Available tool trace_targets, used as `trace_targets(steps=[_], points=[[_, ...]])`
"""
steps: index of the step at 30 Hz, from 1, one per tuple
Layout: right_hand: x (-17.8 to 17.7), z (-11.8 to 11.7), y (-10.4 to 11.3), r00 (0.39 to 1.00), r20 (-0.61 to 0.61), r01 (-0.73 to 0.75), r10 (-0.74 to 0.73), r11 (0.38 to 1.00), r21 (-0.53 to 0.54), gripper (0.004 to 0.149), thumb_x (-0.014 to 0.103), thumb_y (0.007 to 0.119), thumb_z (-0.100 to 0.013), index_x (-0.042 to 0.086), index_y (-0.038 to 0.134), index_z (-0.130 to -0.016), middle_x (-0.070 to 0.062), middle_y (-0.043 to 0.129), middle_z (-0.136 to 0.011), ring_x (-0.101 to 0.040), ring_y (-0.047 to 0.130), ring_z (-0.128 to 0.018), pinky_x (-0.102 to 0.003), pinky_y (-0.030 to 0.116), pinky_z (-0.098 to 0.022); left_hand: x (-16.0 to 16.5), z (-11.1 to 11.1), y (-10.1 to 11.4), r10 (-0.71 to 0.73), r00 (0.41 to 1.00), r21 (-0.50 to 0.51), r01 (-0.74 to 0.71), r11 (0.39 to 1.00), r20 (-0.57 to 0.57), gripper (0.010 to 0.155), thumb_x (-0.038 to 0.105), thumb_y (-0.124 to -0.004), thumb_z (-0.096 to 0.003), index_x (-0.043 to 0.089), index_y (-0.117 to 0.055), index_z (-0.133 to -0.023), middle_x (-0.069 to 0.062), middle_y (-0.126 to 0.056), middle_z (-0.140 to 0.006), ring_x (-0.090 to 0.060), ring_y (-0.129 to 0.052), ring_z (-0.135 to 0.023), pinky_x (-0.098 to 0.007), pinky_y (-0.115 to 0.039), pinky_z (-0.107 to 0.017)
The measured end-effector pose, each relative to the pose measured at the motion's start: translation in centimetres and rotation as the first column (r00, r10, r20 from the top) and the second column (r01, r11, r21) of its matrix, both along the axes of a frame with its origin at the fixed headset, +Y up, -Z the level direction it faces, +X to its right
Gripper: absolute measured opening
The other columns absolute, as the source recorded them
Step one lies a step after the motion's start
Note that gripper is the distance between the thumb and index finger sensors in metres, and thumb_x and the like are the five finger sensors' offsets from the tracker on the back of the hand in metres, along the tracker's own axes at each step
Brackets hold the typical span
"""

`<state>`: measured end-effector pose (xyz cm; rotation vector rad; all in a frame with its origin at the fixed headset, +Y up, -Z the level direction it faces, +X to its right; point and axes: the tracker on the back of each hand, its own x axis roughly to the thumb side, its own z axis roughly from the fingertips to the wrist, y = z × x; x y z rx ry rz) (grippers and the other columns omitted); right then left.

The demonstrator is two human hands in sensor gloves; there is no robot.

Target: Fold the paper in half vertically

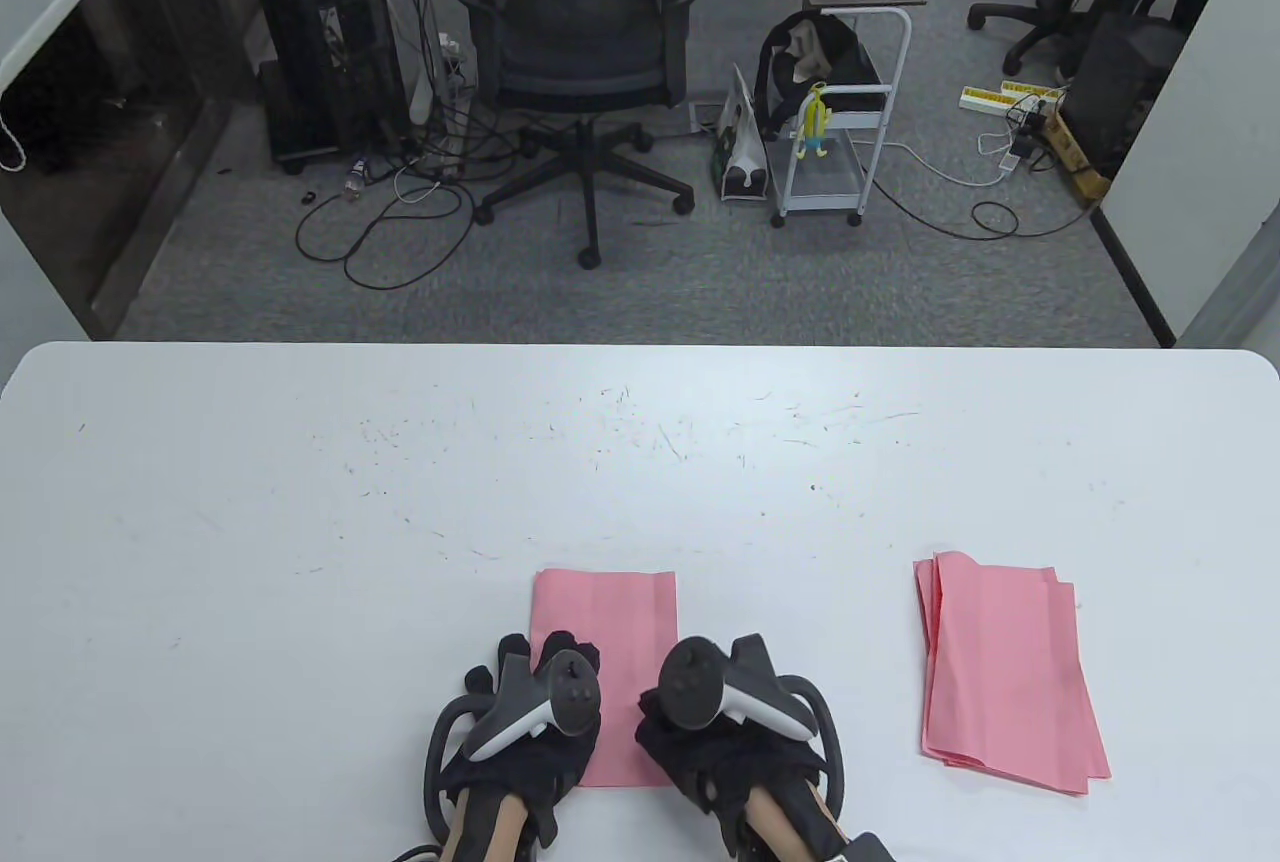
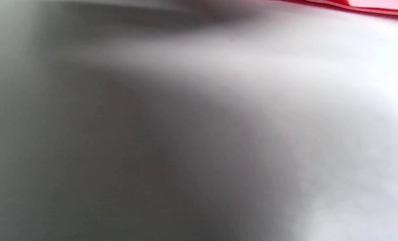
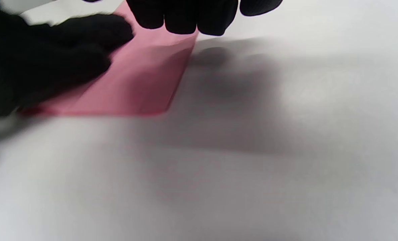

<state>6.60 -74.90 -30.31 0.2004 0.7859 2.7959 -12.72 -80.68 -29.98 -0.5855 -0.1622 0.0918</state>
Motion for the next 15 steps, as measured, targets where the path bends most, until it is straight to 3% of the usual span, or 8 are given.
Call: trace_targets(steps=[4, 8, 11, 15], points=[[1.1, -2.7, -0.7, 0.976, 0.180, -0.126, 0.123, 0.992, 0.008, 0.065, 0.055, 0.061, -0.048, 0.027, 0.049, -0.105, -0.004, 0.050, -0.112, -0.036, 0.055, -0.102, -0.056, 0.049, -0.074, 0.0, 0.0, 0.0, 0.001, 1.000, 0.001, -0.001, 1.000, 0.000, 0.068, 0.051, -0.040, -0.0613, 0.032, -0.006, -0.117, 0.002, 0.002, -0.125, -0.049, 0.002, -0.111, -0.074, -0.013, -0.076], [1.7, -4.1, -2.5, 0.958, 0.281, 0.064, -0.053, 0.998, -0.029, 0.069, 0.056, 0.060, -0.048, 0.026, 0.039, -0.107, -0.006, 0.036, -0.115, -0.038, 0.041, -0.105, -0.057, 0.043, -0.076, 0.0, 0.0, 0.0, 0.001, 1.000, -0.002, -0.001, 1.000, 0.001, 0.068, 0.051, -0.040, -0.0614, 0.032, -0.005, -0.117, 0.002, 0.003, -0.124, -0.049, 0.003, -0.111, -0.074, -0.013, -0.076], [1.5, -4.1, -3.6, 0.953, 0.293, 0.089, -0.080, 0.996, -0.016, 0.070, 0.057, 0.059, -0.048, 0.027, 0.038, -0.107, -0.006, 0.031, -0.116, -0.038, 0.034, -0.106, -0.057, 0.038, -0.076, 0.0, 0.0, 0.0, 0.004, 1.000, -0.004, -0.004, 1.000, 0.000, 0.068, 0.051, -0.040, -0.0613, 0.032, -0.005, -0.117, 0.002, 0.003, -0.124, -0.049, 0.003, -0.111, -0.074, -0.013, -0.076], [1.3, -4.0, -4.9, 0.974, 0.220, 0.059, -0.045, 0.997, -0.056, 0.070, 0.057, 0.059, -0.048, 0.027, 0.034, -0.106, -0.003, 0.020, -0.115, -0.034, 0.017, -0.105, -0.057, 0.023, -0.075, 0.0, 0.0, -0.1, 0.003, 1.000, 0.001, -0.003, 1.000, 0.002, 0.068, 0.051, -0.040, -0.0612, 0.032, -0.005, -0.117, 0.002, 0.003, -0.124, -0.048, 0.003, -0.111, -0.074, -0.013, -0.076]])
